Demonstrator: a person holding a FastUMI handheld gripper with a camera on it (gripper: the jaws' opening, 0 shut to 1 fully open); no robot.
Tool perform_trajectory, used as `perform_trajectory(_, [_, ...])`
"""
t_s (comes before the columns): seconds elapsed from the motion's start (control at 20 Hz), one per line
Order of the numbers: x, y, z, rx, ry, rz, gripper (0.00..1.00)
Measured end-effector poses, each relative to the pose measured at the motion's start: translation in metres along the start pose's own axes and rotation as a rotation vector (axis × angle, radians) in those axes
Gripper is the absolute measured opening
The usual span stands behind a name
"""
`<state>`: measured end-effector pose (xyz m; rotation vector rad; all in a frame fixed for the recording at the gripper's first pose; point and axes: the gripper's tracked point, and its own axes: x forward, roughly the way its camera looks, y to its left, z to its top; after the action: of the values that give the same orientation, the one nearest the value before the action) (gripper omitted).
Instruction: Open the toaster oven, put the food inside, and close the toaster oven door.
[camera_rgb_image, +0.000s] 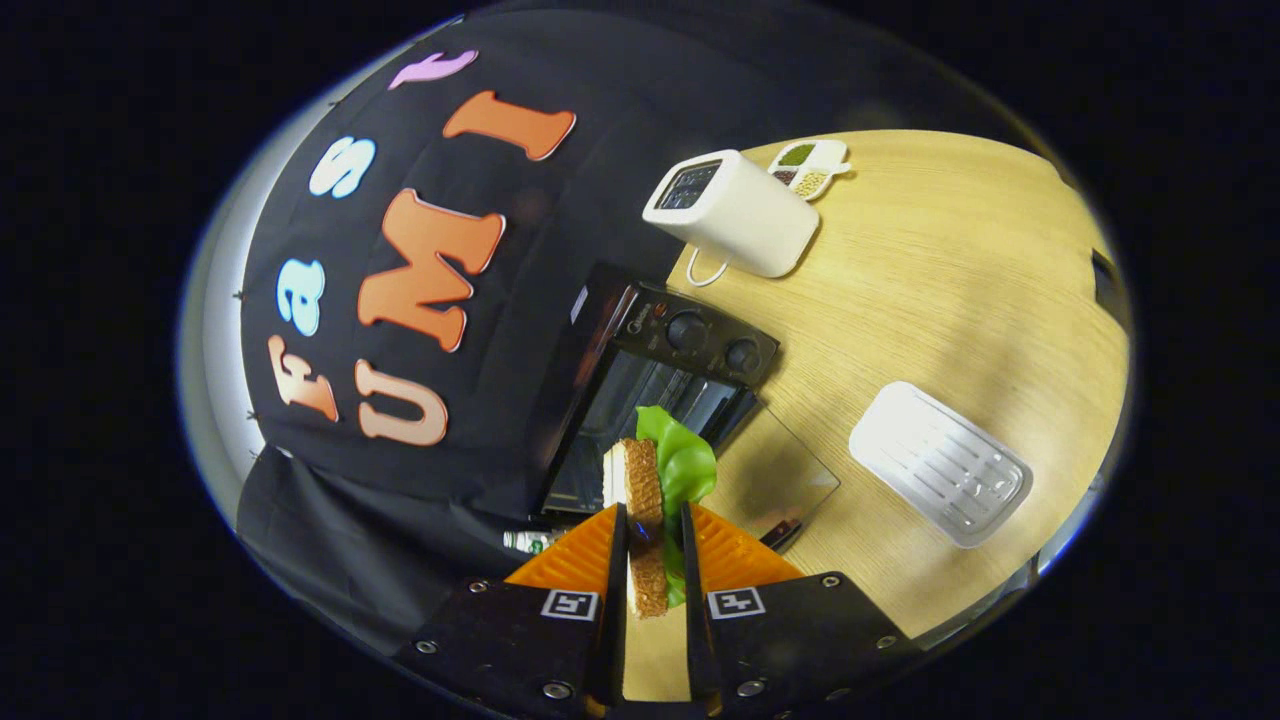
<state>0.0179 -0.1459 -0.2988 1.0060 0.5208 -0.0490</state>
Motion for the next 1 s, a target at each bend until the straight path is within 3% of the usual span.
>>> perform_trajectory(0.35, [0.070,-0.003,-0.011,0.169,-0.116,-0.003,0.25])
perform_trajectory(0.8, [0.152,0.022,-0.009,0.172,-0.299,-0.070,0.26])
perform_trajectory(1.0, [0.181,0.033,-0.027,0.218,-0.284,-0.064,0.26])
